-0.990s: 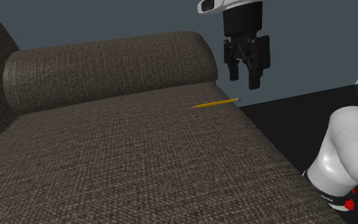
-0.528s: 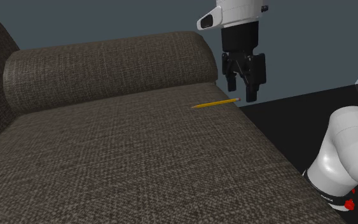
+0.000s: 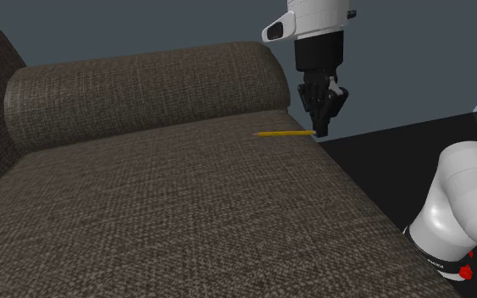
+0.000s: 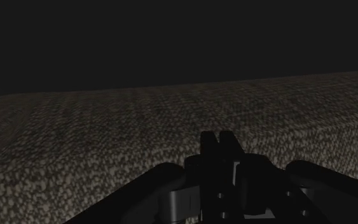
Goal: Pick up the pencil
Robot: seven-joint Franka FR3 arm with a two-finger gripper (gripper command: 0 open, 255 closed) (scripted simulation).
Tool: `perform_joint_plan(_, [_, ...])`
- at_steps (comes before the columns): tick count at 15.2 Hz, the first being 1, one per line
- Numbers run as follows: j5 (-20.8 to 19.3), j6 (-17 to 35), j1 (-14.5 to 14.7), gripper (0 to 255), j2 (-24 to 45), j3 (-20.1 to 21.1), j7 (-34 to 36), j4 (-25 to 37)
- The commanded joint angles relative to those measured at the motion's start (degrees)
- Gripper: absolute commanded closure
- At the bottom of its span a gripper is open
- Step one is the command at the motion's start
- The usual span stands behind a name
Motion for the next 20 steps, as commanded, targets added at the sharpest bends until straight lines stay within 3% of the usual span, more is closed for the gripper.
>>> perform_joint_plan(1, [0.0, 0.0, 0.0, 255, 0.0, 0.0, 0.0, 0.0])
perform_joint_plan(20, [0.0, -11.1, 0.0, 255, 4.7, -0.6, 2.1, 15.9])
